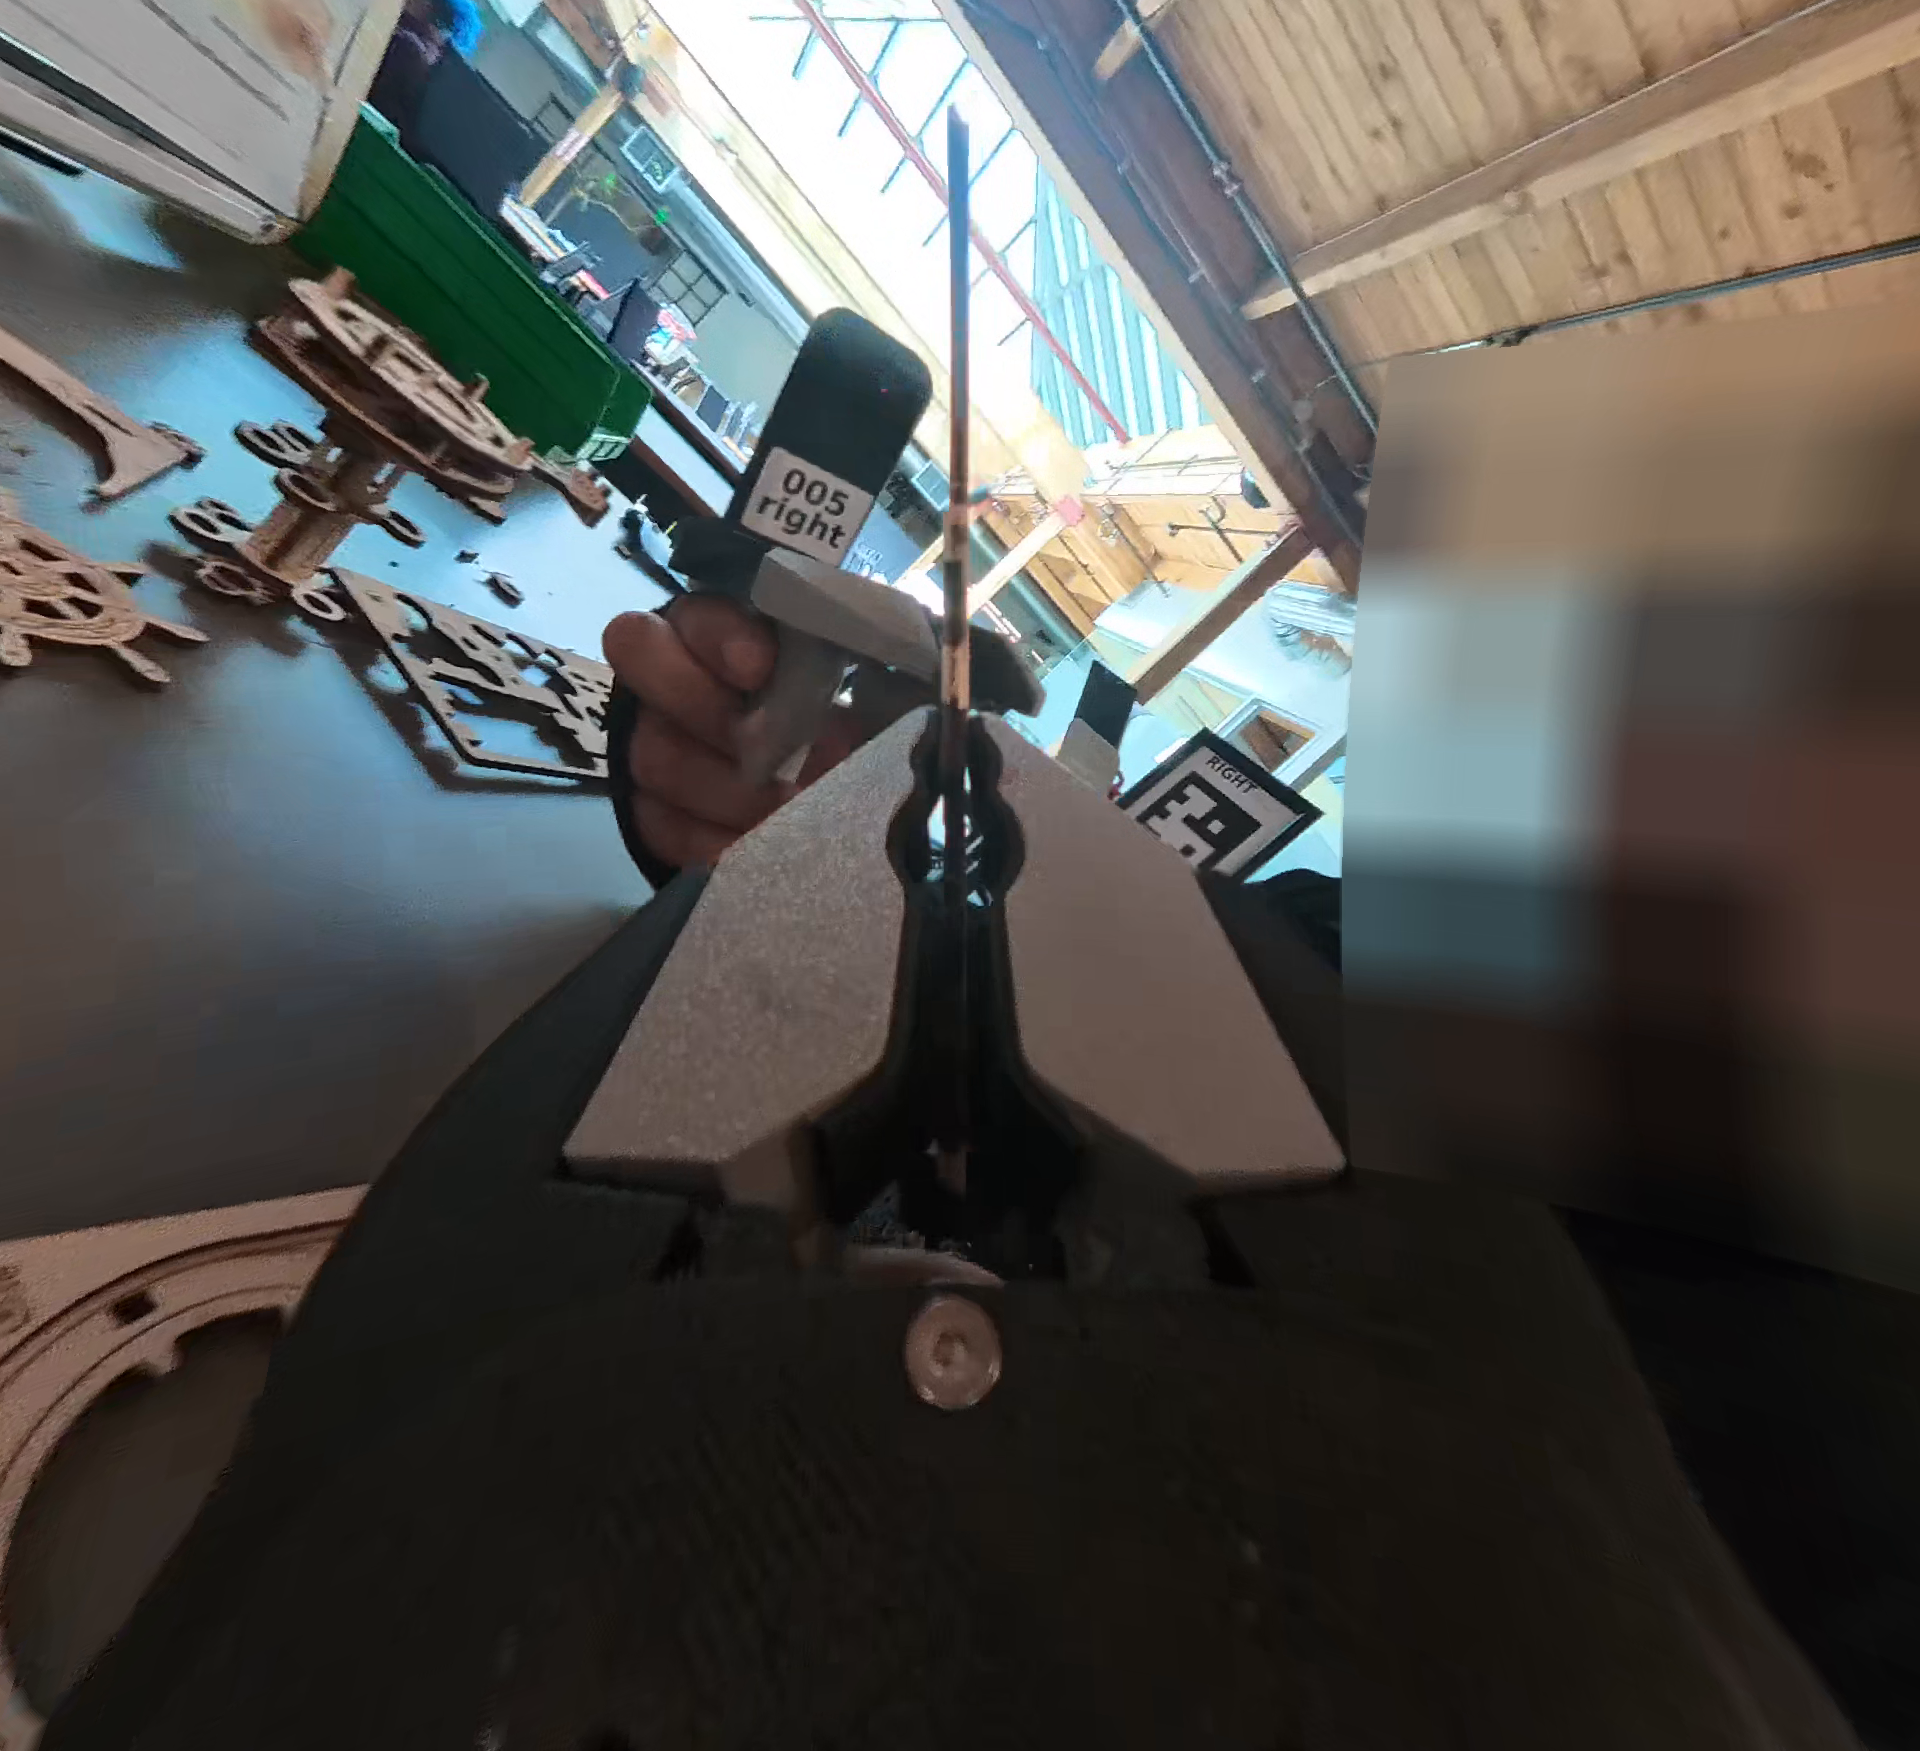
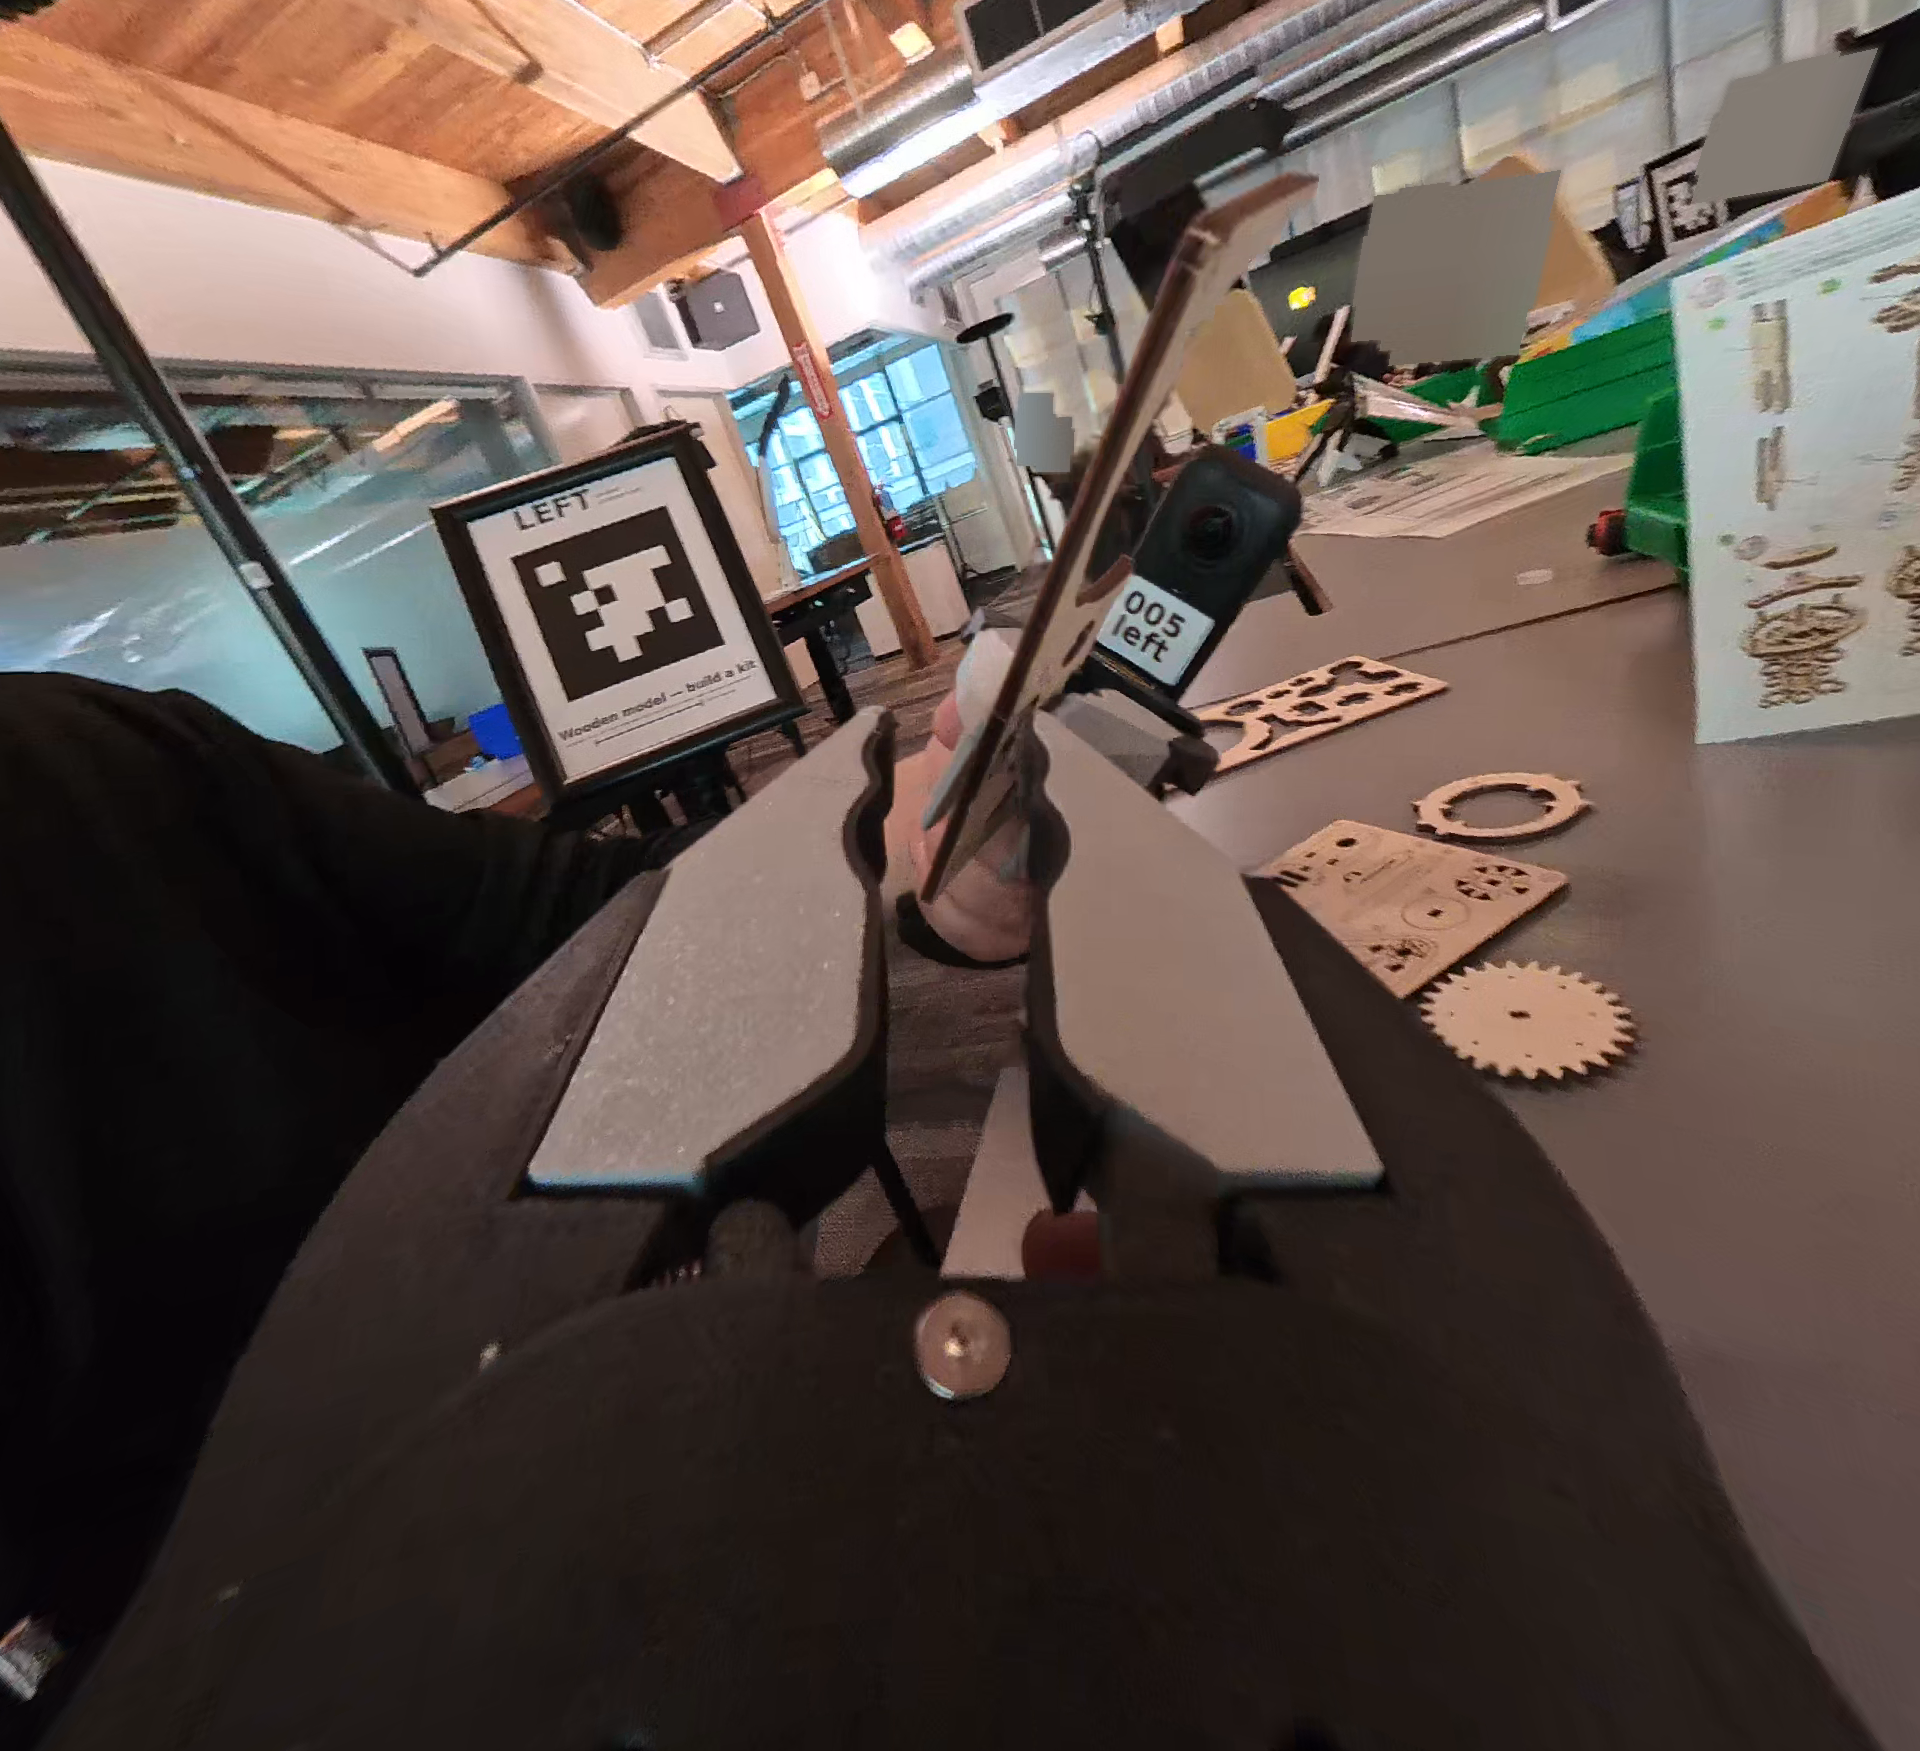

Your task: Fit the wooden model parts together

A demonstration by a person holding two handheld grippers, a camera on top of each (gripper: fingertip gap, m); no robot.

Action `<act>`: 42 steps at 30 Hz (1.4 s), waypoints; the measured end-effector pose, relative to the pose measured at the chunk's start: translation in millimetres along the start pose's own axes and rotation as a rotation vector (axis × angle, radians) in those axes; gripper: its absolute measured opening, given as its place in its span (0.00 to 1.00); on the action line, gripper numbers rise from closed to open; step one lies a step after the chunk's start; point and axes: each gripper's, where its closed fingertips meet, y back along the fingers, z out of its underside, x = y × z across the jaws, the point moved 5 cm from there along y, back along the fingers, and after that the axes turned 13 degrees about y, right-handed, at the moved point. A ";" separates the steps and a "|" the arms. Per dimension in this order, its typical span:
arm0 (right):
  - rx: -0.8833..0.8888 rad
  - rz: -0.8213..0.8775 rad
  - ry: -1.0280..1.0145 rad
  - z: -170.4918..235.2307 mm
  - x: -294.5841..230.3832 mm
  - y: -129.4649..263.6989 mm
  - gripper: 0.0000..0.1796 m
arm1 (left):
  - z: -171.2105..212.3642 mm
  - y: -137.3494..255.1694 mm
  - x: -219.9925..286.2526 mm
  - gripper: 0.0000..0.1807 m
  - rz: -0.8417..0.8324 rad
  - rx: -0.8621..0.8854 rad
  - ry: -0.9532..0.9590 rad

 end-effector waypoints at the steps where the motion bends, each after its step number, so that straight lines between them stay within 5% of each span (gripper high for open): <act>1: -0.015 0.028 0.000 1.0 3.1 -1.1 0.17 | -1.3 1.5 -0.5 0.01 -0.002 0.001 0.008; 3: -0.068 0.097 -0.005 6.0 11.0 -4.9 0.25 | -2.5 2.9 -2.3 0.00 -0.014 -0.001 0.008; 5: -0.155 0.211 0.014 15.0 22.4 -7.7 0.14 | -7.7 4.8 -12.1 0.00 -0.096 0.021 -0.010; 14: -0.416 0.637 0.265 19.9 21.5 17.5 0.17 | -35.2 39.7 -32.8 0.00 -0.539 0.170 -0.230; 21: -0.552 0.597 0.259 13.3 10.0 23.5 0.21 | -45.8 95.6 -15.2 0.00 -0.761 0.187 -0.324; 29: -0.723 0.578 0.357 27.6 -28.1 60.3 0.22 | -30.1 137.4 -36.7 0.01 -0.837 0.150 -0.094; 32: -0.731 0.616 0.354 25.6 -39.0 83.7 0.23 | -28.3 141.7 -45.9 0.22 -0.909 0.159 -0.044; 39: -0.687 0.773 0.337 7.6 -52.2 146.1 0.23 | -38.5 152.9 -42.0 0.46 -1.197 0.231 -0.252; 42: -0.672 0.842 0.320 -0.2 -55.6 172.6 0.23 | -38.4 155.8 -41.5 0.50 -1.171 0.270 -0.240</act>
